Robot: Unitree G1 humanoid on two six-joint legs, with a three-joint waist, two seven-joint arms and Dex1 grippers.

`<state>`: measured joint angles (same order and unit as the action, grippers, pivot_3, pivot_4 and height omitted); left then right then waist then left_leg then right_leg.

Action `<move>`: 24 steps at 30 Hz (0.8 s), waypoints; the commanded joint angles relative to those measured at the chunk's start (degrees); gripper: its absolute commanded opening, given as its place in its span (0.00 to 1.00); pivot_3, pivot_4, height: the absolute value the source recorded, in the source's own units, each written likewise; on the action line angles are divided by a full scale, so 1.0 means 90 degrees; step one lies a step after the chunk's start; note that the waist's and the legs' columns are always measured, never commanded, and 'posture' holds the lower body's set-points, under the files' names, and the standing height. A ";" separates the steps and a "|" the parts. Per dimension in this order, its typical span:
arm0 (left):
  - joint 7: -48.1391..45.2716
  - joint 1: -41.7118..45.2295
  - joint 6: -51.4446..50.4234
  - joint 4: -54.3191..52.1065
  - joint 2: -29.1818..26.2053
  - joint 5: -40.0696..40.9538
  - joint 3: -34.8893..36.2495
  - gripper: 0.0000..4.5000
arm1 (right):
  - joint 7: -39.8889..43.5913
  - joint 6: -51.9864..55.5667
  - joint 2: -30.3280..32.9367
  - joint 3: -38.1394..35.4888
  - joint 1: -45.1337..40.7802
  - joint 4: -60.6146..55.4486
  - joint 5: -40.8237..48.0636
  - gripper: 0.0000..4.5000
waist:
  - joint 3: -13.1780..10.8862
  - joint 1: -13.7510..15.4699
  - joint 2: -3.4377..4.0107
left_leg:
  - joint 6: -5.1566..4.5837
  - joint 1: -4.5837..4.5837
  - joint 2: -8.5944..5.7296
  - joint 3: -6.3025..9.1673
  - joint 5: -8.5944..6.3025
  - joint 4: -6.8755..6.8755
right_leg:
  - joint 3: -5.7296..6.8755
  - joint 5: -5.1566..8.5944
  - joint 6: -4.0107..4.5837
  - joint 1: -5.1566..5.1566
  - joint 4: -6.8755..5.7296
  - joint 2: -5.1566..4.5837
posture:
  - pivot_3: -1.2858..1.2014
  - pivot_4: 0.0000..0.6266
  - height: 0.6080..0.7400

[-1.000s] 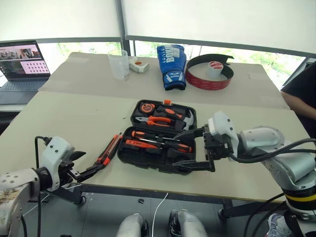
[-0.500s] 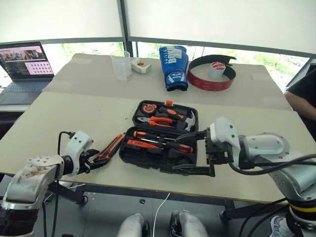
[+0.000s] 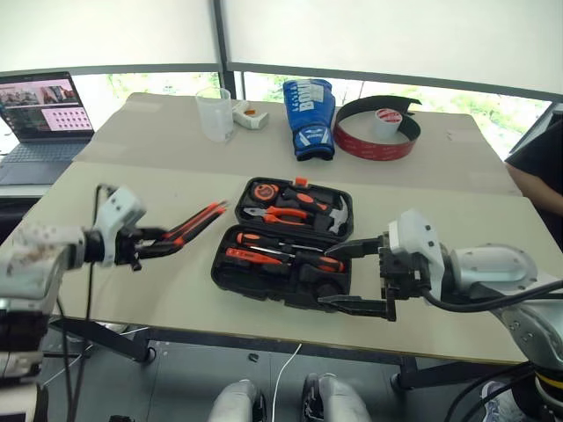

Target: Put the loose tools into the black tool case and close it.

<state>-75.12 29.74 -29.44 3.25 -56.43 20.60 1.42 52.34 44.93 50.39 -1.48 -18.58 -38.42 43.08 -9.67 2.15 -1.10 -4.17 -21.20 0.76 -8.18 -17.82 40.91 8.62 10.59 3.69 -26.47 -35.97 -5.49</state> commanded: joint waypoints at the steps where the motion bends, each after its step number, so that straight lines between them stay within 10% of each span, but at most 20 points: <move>1: -0.1091 0.0241 0.0487 -0.0323 0.0036 0.0058 -0.0692 0.39 | -0.0027 -0.0074 0.0138 -0.0261 0.0153 -0.0229 0.0047 1.00 | 0.0000 -0.0028 -0.0001 | -0.0007 0.0001 0.0000 -0.0004 0.0000 -0.0003 | 0.0000 0.0001 -0.0001 0.0001 0.0002 0.0000 | 0.52 0.24 0.90; 13: -0.1931 0.2090 0.3221 0.1447 0.0274 -0.0638 -0.3362 0.39 | -0.0638 -0.0009 0.0106 -0.0512 0.0694 -0.0708 0.0123 1.00 | -0.0004 -0.0093 -0.0007 | -0.0003 0.0005 0.0009 -0.0003 0.0004 0.0001 | -0.0009 0.0005 -0.0009 0.0003 -0.0004 0.0014 | 0.52 0.24 0.90; 23: -0.1931 0.2836 0.3764 0.2760 0.0939 -0.0695 -0.4059 0.39 | -0.0938 -0.0089 0.0080 -0.0515 0.0862 -0.0803 0.0094 1.00 | -0.0005 -0.0097 -0.0010 | -0.0024 -0.0007 0.0007 -0.0004 -0.0003 0.0020 | -0.0005 0.0005 -0.0010 0.0004 -0.0001 0.0017 | 0.52 0.24 0.90; 24: -0.1931 0.2846 0.3740 0.2774 0.0950 -0.0665 -0.4093 0.50 | -0.0953 -0.0085 0.0085 -0.0505 0.0851 -0.0804 0.0086 1.00 | -0.0005 -0.0100 -0.0011 | -0.0027 -0.0007 0.0007 -0.0003 -0.0005 0.0024 | -0.0005 0.0005 -0.0011 0.0004 -0.0001 0.0017 | 0.52 0.24 0.90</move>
<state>-92.28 53.63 4.65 28.21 -47.64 13.59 -35.16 44.31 44.98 51.12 -4.58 -10.65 -43.83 43.60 -9.72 1.25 -1.19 -4.41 -21.28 0.83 -8.20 -17.86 41.15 8.57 10.64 3.59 -26.43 -35.99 -5.33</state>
